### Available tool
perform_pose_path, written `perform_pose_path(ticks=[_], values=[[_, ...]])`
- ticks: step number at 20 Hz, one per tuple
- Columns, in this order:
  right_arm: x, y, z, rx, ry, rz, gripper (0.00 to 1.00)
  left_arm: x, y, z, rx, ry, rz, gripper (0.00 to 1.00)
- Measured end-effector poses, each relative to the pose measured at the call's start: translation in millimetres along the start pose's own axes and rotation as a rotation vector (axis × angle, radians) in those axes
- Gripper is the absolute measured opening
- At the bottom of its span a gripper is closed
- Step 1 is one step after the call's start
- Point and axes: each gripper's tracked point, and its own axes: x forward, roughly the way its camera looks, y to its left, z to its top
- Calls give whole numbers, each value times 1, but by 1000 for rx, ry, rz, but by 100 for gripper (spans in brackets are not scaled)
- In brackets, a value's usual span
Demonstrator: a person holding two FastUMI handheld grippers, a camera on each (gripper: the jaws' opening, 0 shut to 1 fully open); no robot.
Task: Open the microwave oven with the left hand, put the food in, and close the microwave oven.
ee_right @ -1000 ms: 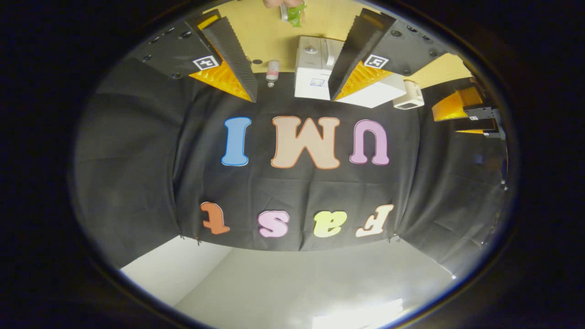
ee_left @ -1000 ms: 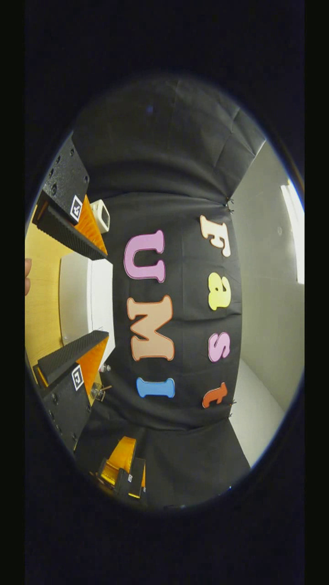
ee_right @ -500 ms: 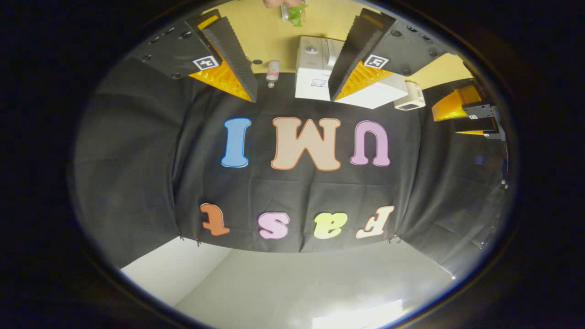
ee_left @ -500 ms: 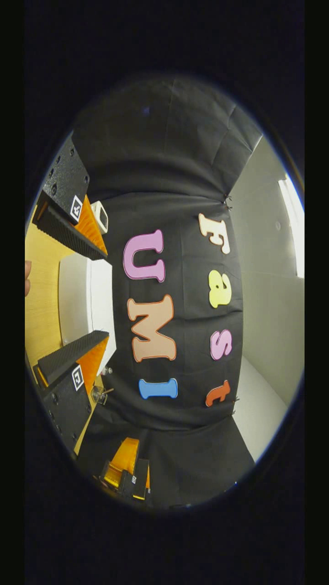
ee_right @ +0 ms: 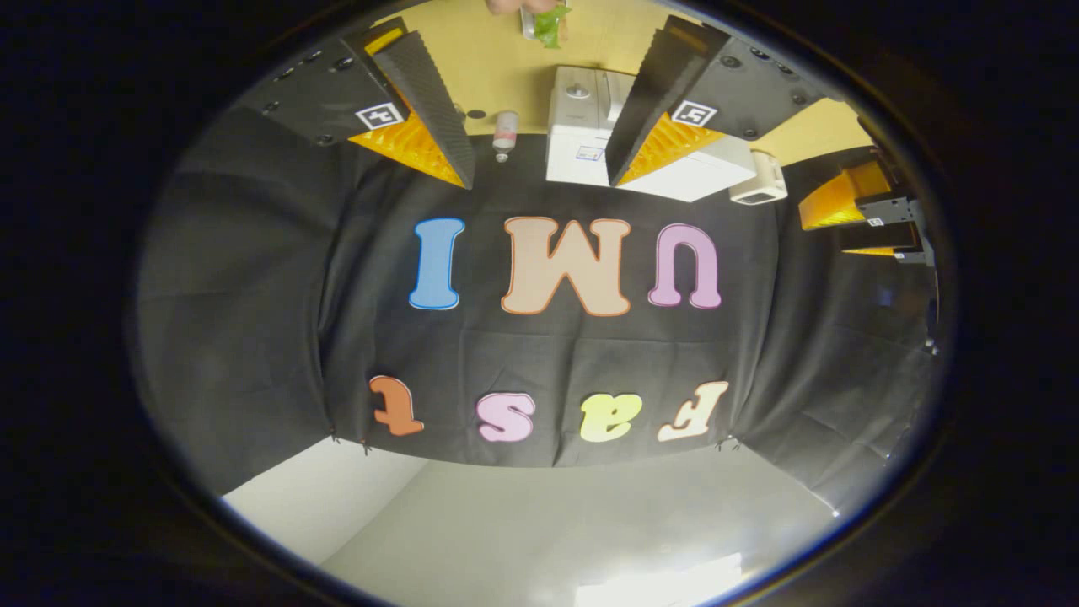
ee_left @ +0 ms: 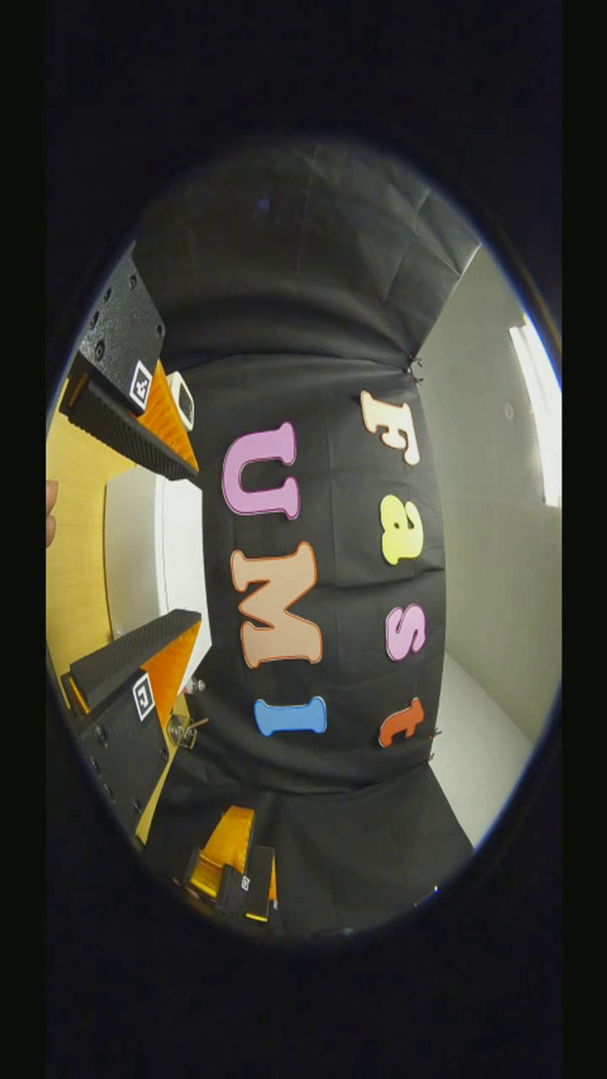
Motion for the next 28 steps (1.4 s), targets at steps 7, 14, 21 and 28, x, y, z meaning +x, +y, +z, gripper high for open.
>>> perform_pose_path(ticks=[7,14,21,28], values=[[-3,-7,3,1,-6,-20,96,9,-10,-21,12,24,-24,97],[-15,-17,10,3,-27,-30,96,33,-35,-78,11,66,-89,97],[-33,-25,13,-33,-32,-44,96,79,-73,-134,-59,120,-125,98],[-52,-41,0,-45,3,-85,96,116,-122,-211,-37,250,-153,98]])
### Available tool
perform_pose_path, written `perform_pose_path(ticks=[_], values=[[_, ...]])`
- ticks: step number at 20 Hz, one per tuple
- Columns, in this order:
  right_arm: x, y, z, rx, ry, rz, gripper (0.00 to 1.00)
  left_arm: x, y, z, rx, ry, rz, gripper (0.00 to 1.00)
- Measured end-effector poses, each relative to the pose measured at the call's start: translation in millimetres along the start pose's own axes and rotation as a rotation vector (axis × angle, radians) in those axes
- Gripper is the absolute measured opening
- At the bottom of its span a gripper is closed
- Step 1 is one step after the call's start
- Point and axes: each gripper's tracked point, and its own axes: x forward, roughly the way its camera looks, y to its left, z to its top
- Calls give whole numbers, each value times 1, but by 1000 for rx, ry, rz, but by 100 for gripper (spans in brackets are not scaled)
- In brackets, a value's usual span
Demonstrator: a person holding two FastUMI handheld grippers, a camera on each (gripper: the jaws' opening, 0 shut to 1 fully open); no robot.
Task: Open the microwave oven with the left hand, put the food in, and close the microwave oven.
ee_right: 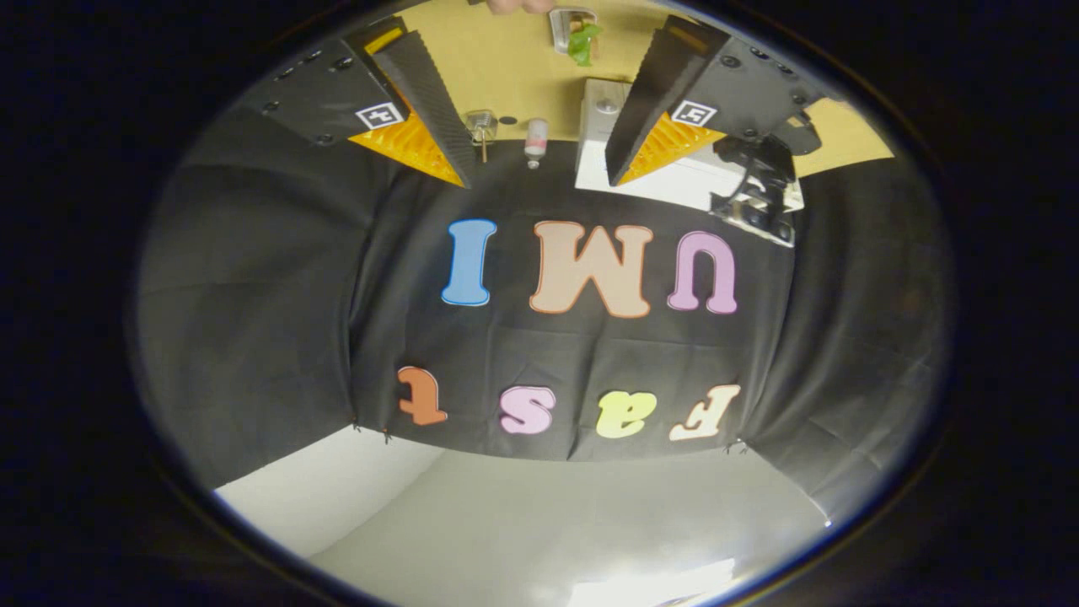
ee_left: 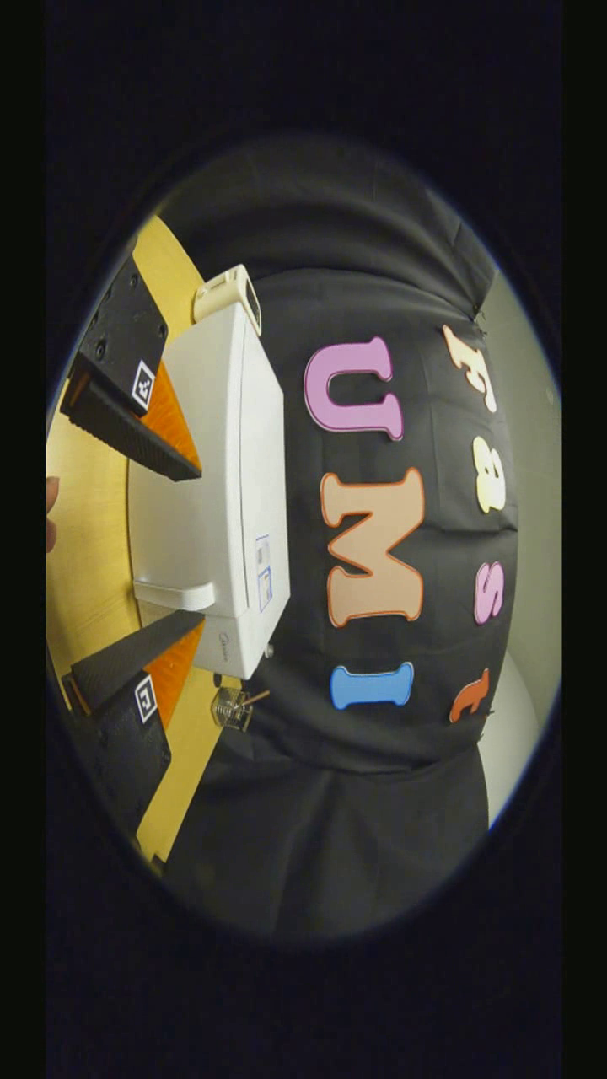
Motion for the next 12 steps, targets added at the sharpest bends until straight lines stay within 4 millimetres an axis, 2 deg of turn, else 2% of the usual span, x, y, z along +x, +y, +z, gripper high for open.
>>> perform_pose_path(ticks=[4,9,12], values=[[-5,-15,-9,-2,36,-35,96,29,-25,-30,12,55,-35,98],[-16,-39,-12,-12,54,-89,96,54,-39,-63,14,124,-36,97],[-24,-50,-17,-17,72,-114,96,66,-42,-75,-1,157,-21,97]])
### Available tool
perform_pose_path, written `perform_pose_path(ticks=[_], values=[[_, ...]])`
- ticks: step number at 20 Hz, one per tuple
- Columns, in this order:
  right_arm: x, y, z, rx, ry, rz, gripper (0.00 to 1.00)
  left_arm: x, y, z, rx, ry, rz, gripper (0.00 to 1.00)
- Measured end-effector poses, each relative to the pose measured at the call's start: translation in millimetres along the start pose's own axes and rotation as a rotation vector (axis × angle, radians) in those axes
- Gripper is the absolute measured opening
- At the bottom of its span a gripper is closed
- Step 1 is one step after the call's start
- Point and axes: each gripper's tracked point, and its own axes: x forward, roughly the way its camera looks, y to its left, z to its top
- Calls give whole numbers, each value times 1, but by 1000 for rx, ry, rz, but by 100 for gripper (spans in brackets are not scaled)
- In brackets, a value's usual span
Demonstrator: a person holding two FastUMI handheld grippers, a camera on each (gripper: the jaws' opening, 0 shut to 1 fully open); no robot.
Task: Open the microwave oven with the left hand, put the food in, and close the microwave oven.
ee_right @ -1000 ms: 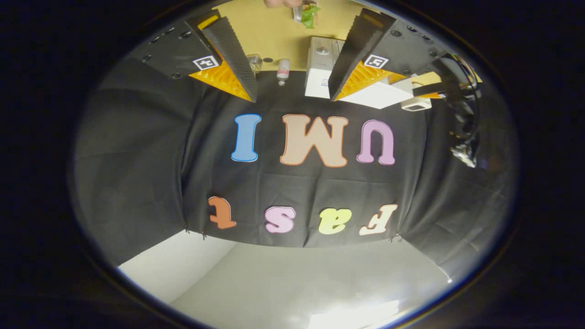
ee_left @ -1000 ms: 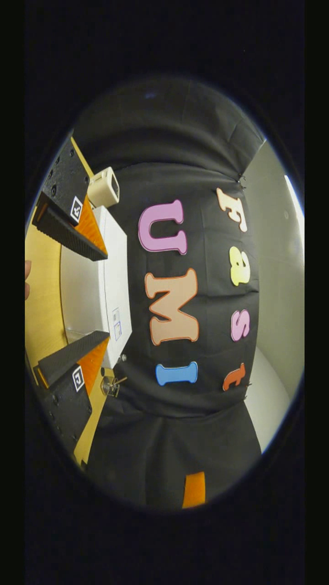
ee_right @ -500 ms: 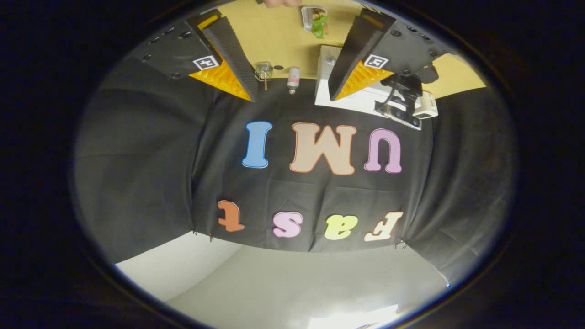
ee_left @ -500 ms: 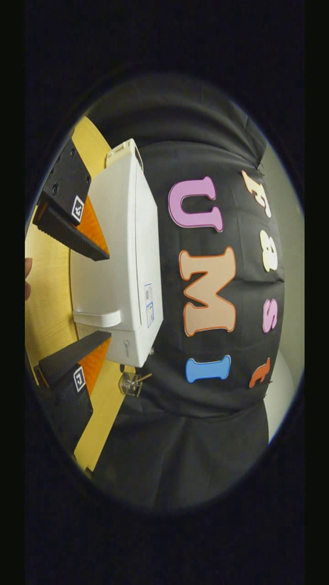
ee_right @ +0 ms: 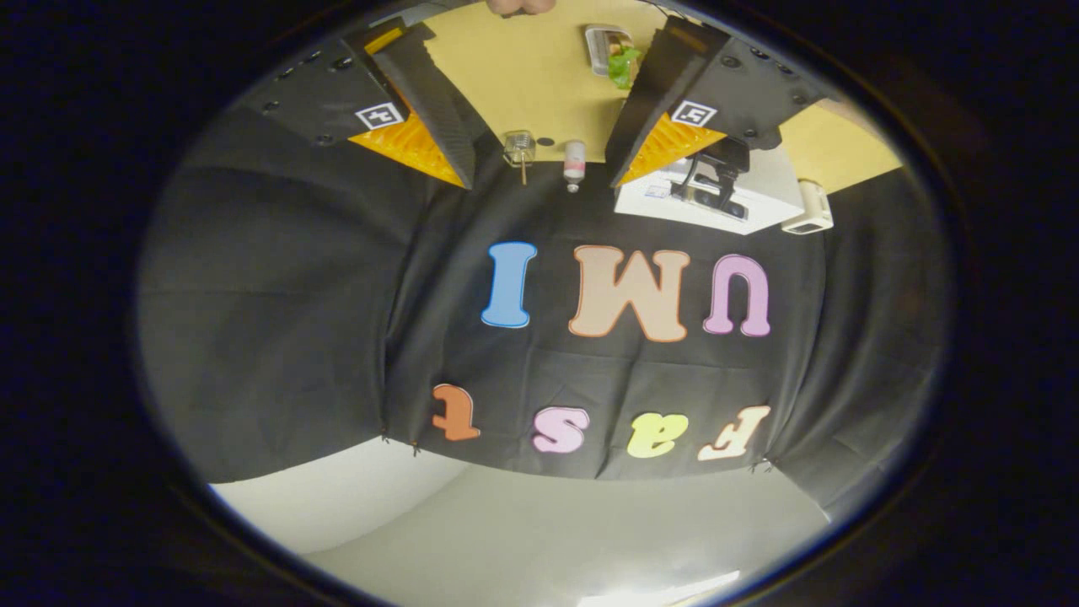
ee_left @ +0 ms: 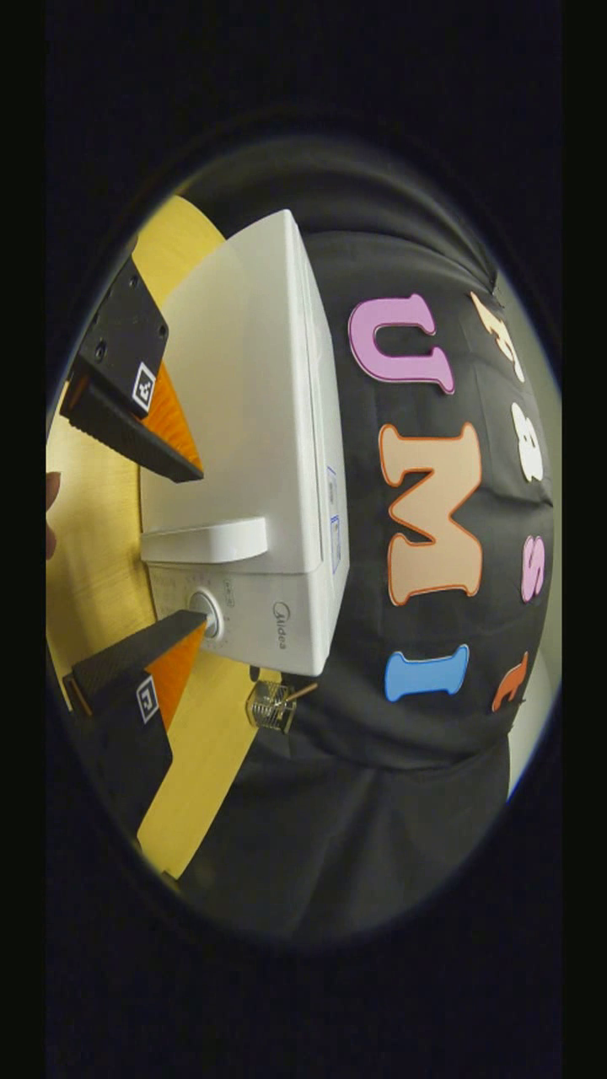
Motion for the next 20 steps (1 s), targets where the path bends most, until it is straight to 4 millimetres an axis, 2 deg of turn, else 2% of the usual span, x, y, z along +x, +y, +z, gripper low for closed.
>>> perform_pose_path(ticks=[4,6,7,8,9,10,12,13,14,17,20], values=[[-5,-8,-5,11,18,-14,98,10,-5,-9,-3,24,0,98],[-5,-12,-6,-10,19,-21,96,13,-3,-9,-1,23,13,95],[-5,-17,-5,-23,18,-27,99,15,0,-7,-5,18,26,94],[-5,-20,-4,-26,15,-33,99,16,2,-7,-7,19,36,87],[-6,-22,-1,-20,12,-36,99,18,3,-8,-11,21,40,75],[-5,-24,-1,-14,12,-40,98,17,4,-8,-12,25,42,58],[-5,-29,-2,-14,13,-49,96,21,3,-8,-9,28,28,57],[-5,-32,-1,-17,14,-54,98,23,-1,-8,-13,32,26,53],[-5,-33,0,-17,13,-55,96,23,0,-9,-2,45,38,26],[-6,-35,5,-12,-2,-63,98,18,0,-8,-26,41,20,19],[-5,-38,5,3,-4,-66,96,18,-5,-11,3,59,-56,4]])
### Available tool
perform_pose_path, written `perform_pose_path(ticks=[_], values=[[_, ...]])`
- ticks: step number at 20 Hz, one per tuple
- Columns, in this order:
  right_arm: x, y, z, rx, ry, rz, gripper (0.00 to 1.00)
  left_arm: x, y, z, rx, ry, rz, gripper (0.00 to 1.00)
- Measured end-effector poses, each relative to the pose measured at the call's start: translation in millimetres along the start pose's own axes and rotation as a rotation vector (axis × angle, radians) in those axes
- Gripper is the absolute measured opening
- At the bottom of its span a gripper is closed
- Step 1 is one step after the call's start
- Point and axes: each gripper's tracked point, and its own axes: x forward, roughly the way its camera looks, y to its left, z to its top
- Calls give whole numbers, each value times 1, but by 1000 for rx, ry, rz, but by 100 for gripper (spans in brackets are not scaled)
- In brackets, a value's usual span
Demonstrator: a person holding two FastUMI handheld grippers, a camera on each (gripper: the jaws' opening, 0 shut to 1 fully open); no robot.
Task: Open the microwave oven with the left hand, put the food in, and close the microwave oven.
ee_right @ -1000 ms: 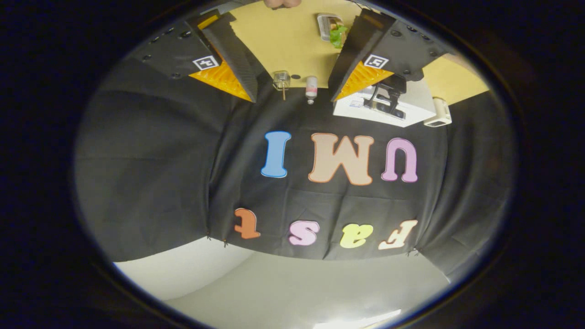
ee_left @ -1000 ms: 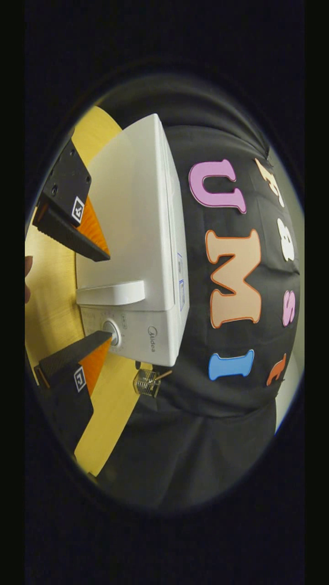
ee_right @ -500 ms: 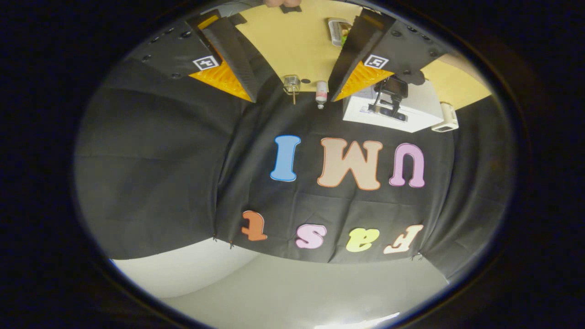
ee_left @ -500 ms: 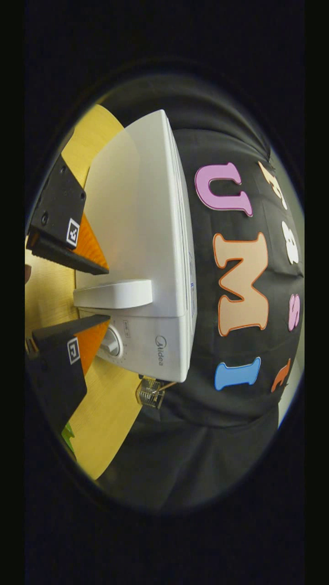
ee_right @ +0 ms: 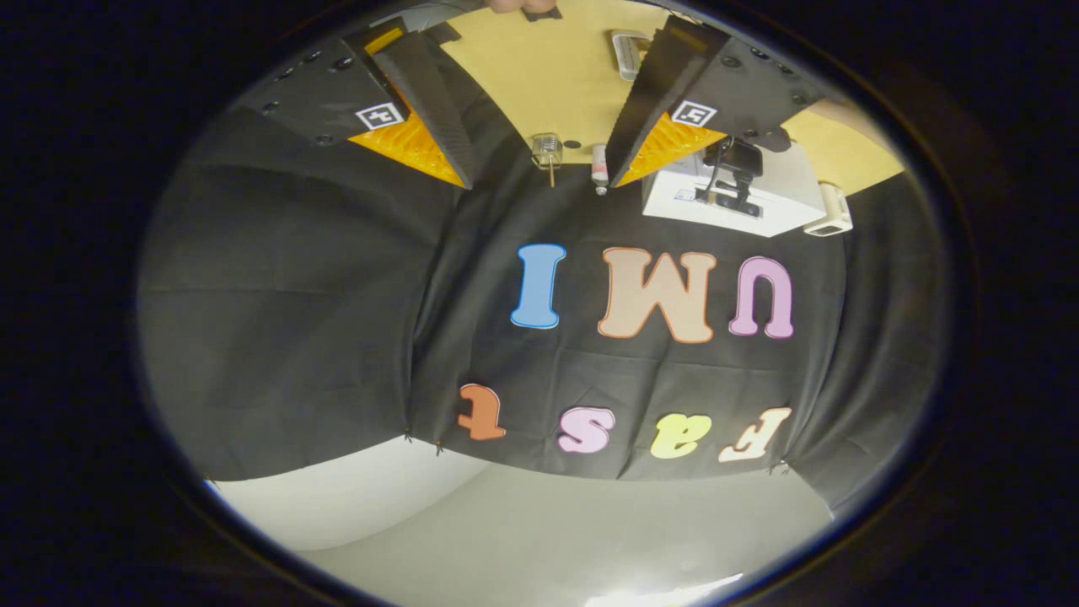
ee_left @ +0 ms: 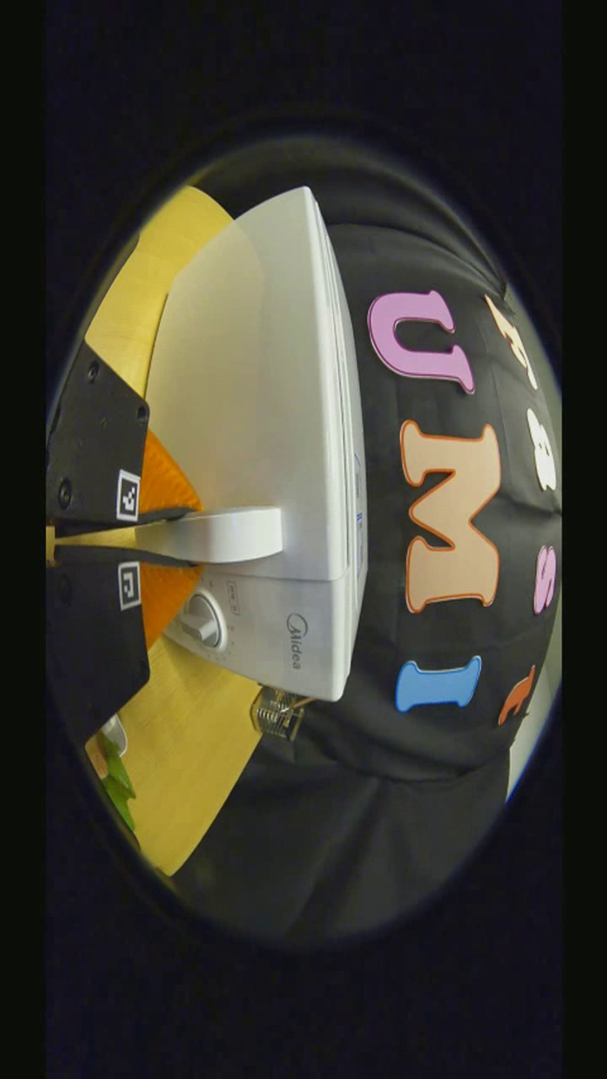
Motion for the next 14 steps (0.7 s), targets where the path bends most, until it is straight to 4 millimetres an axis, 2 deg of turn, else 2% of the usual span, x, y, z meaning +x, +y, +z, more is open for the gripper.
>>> perform_pose_path(ticks=[5,6,7,8,10,14], values=[[7,9,8,46,-27,22,96,-5,1,1,29,22,-55,1],[8,11,8,41,-32,25,96,-14,0,-9,-2,60,-48,0],[10,13,9,40,-34,30,96,-27,-1,-13,-23,63,-54,1],[13,16,9,44,-40,35,96,-39,-2,-7,-18,17,-67,1],[17,26,9,67,-45,58,96,-67,0,-22,-13,32,-81,0],[31,52,2,91,-38,123,98,-125,14,-42,-49,37,-101,0]])
